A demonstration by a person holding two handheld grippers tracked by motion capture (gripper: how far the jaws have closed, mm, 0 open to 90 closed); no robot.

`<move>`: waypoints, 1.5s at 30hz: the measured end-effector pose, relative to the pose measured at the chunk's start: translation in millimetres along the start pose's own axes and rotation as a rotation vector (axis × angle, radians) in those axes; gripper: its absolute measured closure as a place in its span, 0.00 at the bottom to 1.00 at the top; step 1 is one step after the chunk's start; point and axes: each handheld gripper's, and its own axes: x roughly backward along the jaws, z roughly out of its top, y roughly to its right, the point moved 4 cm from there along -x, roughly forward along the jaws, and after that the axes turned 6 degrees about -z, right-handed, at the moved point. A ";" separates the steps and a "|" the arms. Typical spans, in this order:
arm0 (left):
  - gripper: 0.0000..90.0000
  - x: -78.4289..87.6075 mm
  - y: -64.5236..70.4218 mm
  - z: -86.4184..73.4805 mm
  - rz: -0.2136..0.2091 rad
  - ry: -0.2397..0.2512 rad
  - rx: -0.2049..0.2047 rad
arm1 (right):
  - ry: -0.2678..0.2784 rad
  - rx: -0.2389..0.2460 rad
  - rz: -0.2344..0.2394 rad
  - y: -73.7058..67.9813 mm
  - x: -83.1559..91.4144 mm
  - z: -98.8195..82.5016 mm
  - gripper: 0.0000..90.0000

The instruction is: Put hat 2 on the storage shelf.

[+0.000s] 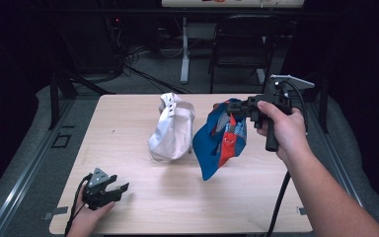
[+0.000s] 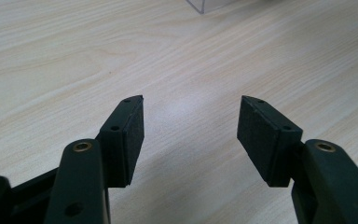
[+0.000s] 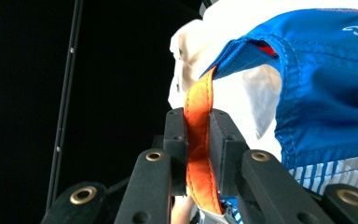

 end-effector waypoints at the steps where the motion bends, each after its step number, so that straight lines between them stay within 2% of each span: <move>1: 0.46 0.1 0.0 0.1 0.000 0.000 -0.003 | 0.009 -0.004 -0.001 -1.7 -0.5 2.5 0.87; 17: 0.46 0.0 -0.6 0.6 -0.001 0.002 -0.002 | 0.121 -0.015 -0.051 -15.9 3.2 41.4 0.87; 19: 0.46 -1.8 0.2 0.8 -0.002 0.002 -0.003 | 0.150 -0.032 -0.057 -15.8 5.0 50.1 0.87; 25: 0.46 -3.0 0.5 1.2 0.000 0.004 -0.008 | 0.163 -0.050 -0.074 -10.5 4.4 59.6 0.87; 26: 0.46 -2.3 -0.1 1.1 -0.002 -0.012 -0.008 | 0.168 -0.054 -0.080 -8.0 3.1 62.2 0.87; 27: 0.46 -3.4 -0.1 1.1 0.001 0.003 -0.003 | 0.169 -0.055 -0.088 -6.6 2.2 63.1 0.87; 29: 0.46 -3.1 -0.3 1.3 0.001 0.002 -0.003 | 0.179 -0.066 -0.094 -5.4 0.5 64.0 0.87; 33: 0.46 -3.4 -0.6 1.3 0.000 0.005 -0.003 | 0.166 -0.077 -0.125 7.2 -7.2 64.0 0.87; 39: 0.46 -3.1 -0.5 1.4 0.002 0.007 -0.002 | 0.166 -0.086 -0.140 16.7 -15.0 62.8 0.87; 45: 0.46 -2.1 -1.1 1.7 0.001 -0.011 -0.009 | 0.146 -0.101 -0.131 21.9 -27.2 59.0 0.87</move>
